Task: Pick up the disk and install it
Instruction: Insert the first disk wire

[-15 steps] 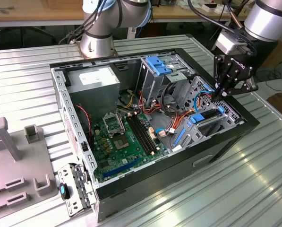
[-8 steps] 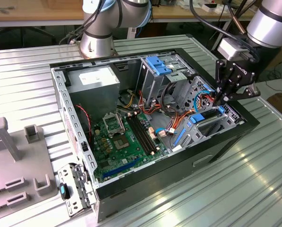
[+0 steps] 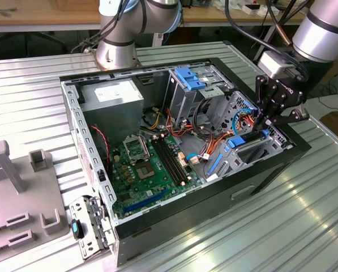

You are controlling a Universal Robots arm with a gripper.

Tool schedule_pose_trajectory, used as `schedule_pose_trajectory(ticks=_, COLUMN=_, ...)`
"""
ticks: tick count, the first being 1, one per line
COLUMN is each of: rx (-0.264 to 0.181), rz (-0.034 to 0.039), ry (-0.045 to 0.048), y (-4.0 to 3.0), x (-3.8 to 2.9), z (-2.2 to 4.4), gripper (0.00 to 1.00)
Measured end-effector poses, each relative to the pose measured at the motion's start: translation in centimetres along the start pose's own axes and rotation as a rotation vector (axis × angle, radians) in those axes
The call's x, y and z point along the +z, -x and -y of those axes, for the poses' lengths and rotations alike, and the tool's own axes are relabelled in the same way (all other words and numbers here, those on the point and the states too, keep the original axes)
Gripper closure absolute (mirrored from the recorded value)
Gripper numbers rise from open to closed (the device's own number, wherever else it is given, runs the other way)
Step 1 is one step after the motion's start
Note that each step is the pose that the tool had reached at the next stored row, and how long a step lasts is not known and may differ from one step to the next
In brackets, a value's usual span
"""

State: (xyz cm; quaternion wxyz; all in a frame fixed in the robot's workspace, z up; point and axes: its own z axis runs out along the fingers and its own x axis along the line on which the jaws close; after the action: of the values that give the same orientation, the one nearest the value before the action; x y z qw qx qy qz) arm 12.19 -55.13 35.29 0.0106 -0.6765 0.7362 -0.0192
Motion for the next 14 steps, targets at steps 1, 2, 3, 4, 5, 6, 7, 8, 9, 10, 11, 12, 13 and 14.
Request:
schedule_pose_trajectory(ticks=1, rx=-0.007, rz=0.0004, ry=0.0, y=-0.08, x=0.05, z=0.0, gripper=0.83)
schedule_pose_trajectory(ticks=2, rx=-0.01, rz=0.0004, ry=0.0, y=-0.09, x=0.07, z=0.0, gripper=0.83)
schedule_pose_trajectory(ticks=3, rx=-0.01, rz=0.0002, ry=0.0002, y=-0.09, x=0.1, z=0.0, gripper=0.83)
schedule_pose_trajectory(ticks=4, rx=-0.01, rz=0.0004, ry=0.0004, y=-0.1, x=0.17, z=-0.01, gripper=0.83)
schedule_pose_trajectory(ticks=5, rx=-0.01, rz=0.0005, ry=0.0008, y=-0.1, x=0.22, z=-0.01, gripper=0.83)
schedule_pose_trajectory(ticks=6, rx=-0.01, rz=0.0004, ry=0.0013, y=-0.1, x=0.27, z=-0.01, gripper=0.83)
schedule_pose_trajectory(ticks=7, rx=-0.01, rz=0.0002, ry=0.0015, y=-0.1, x=0.31, z=-0.01, gripper=0.83)
schedule_pose_trajectory(ticks=8, rx=-0.01, rz=0.0002, ry=0.0019, y=-0.09, x=0.35, z=-0.01, gripper=0.83)
schedule_pose_trajectory(ticks=9, rx=-0.01, rz=0.0002, ry=0.003, y=-0.09, x=0.43, z=-0.02, gripper=0.83)
schedule_pose_trajectory(ticks=10, rx=-0.012, rz=-0.0012, ry=0.0204, y=-0.06, x=0.73, z=0.24, gripper=0.83)
schedule_pose_trajectory(ticks=11, rx=-0.021, rz=-0.001, ry=0.0204, y=-0.06, x=0.65, z=0.33, gripper=0.83)
schedule_pose_trajectory(ticks=12, rx=-0.051, rz=-0.0002, ry=0.0201, y=-0.06, x=0.86, z=0.32, gripper=0.83)
schedule_pose_trajectory(ticks=13, rx=-0.051, rz=0.0001, ry=0.0201, y=-0.06, x=0.85, z=0.32, gripper=0.83)
schedule_pose_trajectory(ticks=14, rx=-0.051, rz=0.0004, ry=0.0201, y=-0.06, x=0.81, z=0.32, gripper=0.83)
